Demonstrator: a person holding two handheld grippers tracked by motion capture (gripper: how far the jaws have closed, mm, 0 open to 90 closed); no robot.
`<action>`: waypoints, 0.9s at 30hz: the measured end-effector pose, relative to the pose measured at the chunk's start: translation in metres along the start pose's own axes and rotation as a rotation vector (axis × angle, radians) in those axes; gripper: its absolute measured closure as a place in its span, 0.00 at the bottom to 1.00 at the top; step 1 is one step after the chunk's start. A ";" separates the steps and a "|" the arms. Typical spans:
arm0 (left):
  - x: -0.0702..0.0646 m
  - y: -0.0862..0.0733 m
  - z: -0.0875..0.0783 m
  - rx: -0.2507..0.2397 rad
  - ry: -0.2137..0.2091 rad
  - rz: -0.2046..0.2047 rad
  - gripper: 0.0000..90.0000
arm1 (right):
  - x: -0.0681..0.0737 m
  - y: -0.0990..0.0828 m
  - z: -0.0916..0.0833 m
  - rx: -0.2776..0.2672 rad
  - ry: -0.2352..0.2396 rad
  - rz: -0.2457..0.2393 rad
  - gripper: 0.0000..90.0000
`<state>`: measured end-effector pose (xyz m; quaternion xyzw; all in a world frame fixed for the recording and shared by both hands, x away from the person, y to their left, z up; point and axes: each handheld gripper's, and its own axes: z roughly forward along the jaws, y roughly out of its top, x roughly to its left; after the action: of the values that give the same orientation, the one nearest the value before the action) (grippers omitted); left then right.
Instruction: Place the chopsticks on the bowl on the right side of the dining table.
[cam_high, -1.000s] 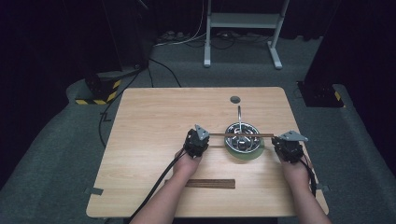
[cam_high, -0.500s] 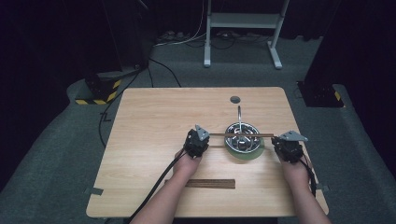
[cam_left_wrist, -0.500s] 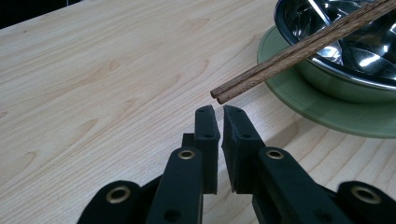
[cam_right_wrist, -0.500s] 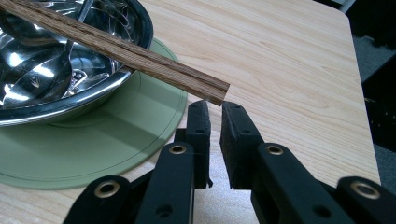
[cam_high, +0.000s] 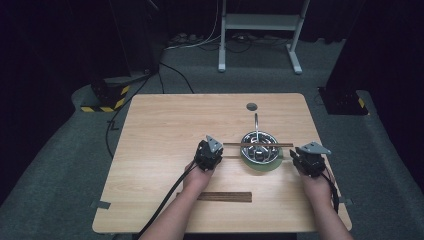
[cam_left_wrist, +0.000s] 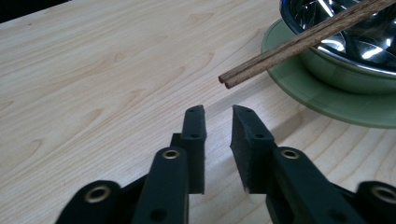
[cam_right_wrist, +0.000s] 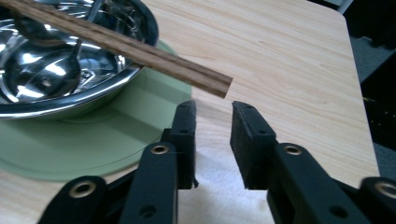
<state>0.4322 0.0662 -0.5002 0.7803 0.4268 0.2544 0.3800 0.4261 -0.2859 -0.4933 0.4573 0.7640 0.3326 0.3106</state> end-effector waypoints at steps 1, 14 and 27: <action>0.001 -0.002 -0.003 0.000 -0.005 -0.008 0.78 | 0.001 -0.001 -0.001 0.000 0.002 0.010 0.75; 0.026 -0.033 -0.045 -0.013 -0.098 -0.116 0.49 | 0.040 -0.026 -0.018 0.090 0.172 0.099 0.51; 0.090 -0.096 -0.101 0.093 0.004 -0.139 0.35 | 0.064 -0.040 -0.024 0.116 0.129 0.098 0.37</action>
<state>0.3597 0.2149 -0.5132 0.7650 0.4920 0.2091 0.3592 0.3626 -0.2477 -0.5218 0.4888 0.7771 0.3317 0.2171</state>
